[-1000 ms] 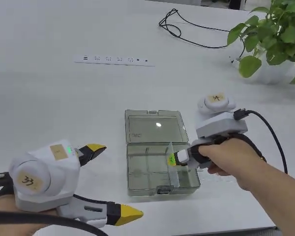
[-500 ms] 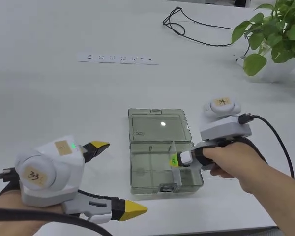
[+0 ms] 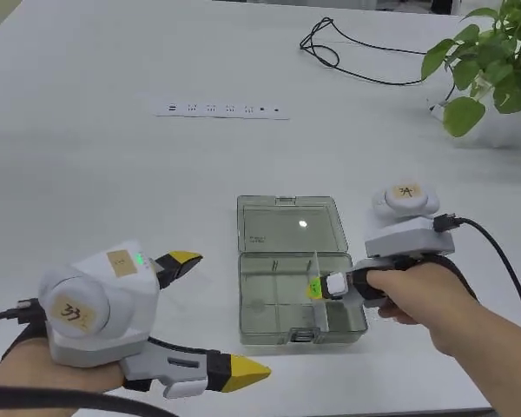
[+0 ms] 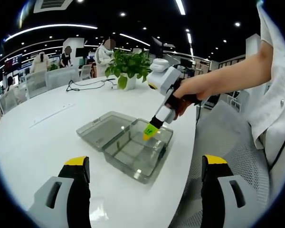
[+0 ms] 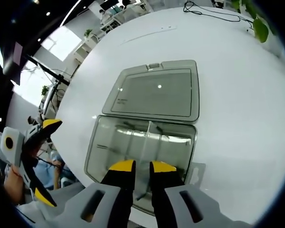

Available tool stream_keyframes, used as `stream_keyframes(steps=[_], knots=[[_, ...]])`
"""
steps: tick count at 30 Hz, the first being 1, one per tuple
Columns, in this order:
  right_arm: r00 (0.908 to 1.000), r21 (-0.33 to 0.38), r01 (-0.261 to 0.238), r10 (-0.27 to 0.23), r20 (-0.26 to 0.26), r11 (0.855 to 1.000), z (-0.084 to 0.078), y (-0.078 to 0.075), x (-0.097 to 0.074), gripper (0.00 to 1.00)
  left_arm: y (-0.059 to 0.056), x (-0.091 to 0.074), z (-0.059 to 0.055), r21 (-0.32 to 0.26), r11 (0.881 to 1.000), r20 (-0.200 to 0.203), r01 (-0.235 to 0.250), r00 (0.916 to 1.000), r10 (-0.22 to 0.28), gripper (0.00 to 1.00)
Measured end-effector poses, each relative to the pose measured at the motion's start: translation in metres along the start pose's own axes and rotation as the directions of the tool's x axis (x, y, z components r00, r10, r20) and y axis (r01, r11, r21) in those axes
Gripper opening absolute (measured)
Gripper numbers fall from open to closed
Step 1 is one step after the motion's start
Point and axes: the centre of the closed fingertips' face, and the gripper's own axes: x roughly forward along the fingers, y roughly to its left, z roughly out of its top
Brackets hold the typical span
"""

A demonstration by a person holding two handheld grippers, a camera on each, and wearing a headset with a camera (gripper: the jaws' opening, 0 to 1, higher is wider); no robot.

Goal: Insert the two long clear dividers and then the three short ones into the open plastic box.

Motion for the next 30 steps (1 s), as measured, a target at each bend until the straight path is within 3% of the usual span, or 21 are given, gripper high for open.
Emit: stream_keyframes(steps=[8,12,19,20,22,23,24,25,27,28,30], knots=[[0.9954,-0.082,-0.069,0.074,0.06,0.994,0.009,0.007,-0.014,0.2,0.002,-0.007,0.0,-0.016,0.999,-0.015,-0.047,0.9988,0.047,1.0],[0.9892,-0.174,-0.1,0.117,0.089,0.98,0.016,0.011,-0.022,0.24,0.005,-0.01,0.0,-0.028,0.996,-0.025,-0.08,0.9965,0.079,1.0],[0.9787,-0.261,-0.145,0.177,0.103,0.954,0.021,0.016,-0.037,0.32,0.012,-0.018,-0.001,-0.059,0.987,-0.038,-0.148,0.9886,0.146,0.99],[0.9786,-0.279,-0.151,0.183,0.094,0.948,0.02,0.016,-0.039,0.33,0.013,-0.019,-0.001,-0.061,0.986,-0.041,-0.154,0.9876,0.151,0.99],[0.9675,-0.349,-0.164,0.22,0.126,0.923,0.026,0.02,-0.045,0.35,0.016,-0.021,-0.003,-0.071,0.982,-0.047,-0.174,0.9843,0.171,0.98],[0.9679,-0.358,-0.163,0.219,0.122,0.919,0.025,0.019,-0.047,0.37,0.017,-0.022,-0.003,-0.074,0.981,-0.047,-0.179,0.9833,0.176,0.98],[0.9648,-0.404,-0.167,0.233,0.121,0.899,0.025,0.02,-0.05,0.39,0.019,-0.024,-0.004,-0.081,0.979,-0.05,-0.189,0.9814,0.185,0.98],[0.9621,-0.433,-0.163,0.24,0.13,0.887,0.026,0.021,-0.052,0.43,0.02,-0.025,-0.005,-0.086,0.977,-0.053,-0.195,0.9801,0.191,0.98],[0.9656,-0.473,-0.155,0.234,0.113,0.867,0.023,0.017,-0.056,0.47,0.023,-0.026,-0.008,-0.095,0.974,-0.06,-0.207,0.9777,0.201,0.98],[0.9598,-0.497,-0.155,0.249,0.129,0.854,0.025,0.018,-0.059,0.49,0.025,-0.027,-0.009,-0.099,0.972,-0.064,-0.211,0.9766,0.205,0.98],[0.9583,-0.507,-0.154,0.253,0.133,0.848,0.024,0.015,-0.063,0.51,0.028,-0.027,-0.013,-0.103,0.971,-0.073,-0.216,0.975,0.21,0.97]])
